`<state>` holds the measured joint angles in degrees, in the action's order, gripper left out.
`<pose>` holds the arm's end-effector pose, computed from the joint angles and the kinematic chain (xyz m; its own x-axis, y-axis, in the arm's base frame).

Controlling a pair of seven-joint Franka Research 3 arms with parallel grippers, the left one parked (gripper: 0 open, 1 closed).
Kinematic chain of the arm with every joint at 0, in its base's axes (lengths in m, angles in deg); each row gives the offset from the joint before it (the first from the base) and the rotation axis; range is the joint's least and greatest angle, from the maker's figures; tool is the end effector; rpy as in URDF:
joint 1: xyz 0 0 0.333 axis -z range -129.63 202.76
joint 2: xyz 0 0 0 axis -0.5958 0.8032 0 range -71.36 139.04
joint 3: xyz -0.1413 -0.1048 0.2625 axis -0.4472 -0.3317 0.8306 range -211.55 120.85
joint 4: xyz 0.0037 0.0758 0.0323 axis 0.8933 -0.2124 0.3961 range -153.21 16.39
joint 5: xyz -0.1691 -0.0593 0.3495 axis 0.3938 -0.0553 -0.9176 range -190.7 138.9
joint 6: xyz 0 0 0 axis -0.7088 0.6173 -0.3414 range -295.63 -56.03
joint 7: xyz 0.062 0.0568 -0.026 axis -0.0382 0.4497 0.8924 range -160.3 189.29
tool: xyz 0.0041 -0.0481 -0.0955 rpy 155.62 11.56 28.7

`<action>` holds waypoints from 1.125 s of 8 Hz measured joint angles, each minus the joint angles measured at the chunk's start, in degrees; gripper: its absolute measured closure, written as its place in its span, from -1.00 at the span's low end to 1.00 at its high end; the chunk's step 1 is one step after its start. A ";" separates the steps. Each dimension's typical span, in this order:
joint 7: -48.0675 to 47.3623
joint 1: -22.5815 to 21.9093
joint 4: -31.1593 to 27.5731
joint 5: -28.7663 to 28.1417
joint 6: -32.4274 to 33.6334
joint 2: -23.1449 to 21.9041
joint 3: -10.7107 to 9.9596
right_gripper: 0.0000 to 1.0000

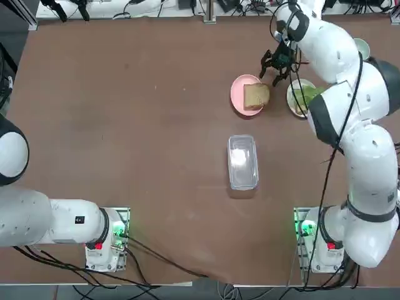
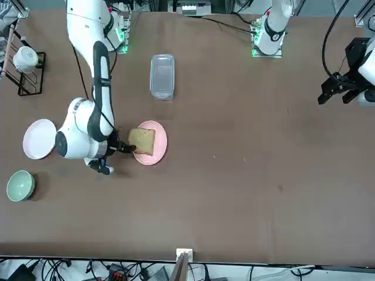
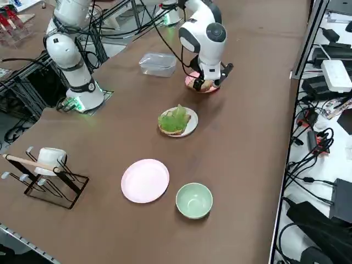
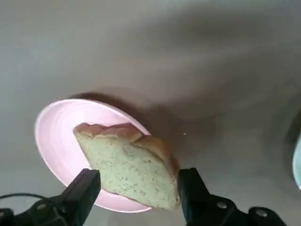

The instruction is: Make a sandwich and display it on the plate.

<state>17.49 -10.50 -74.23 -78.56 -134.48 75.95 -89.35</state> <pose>0.6219 0.1497 0.2349 0.9143 -0.1871 -0.3592 -0.2945 -0.9159 -0.2727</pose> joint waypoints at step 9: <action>0.54 13.43 -3.28 10.72 -7.64 -5.86 17.36 -0.91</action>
<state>18.03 2.93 -77.51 -67.84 -142.11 70.09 -72.00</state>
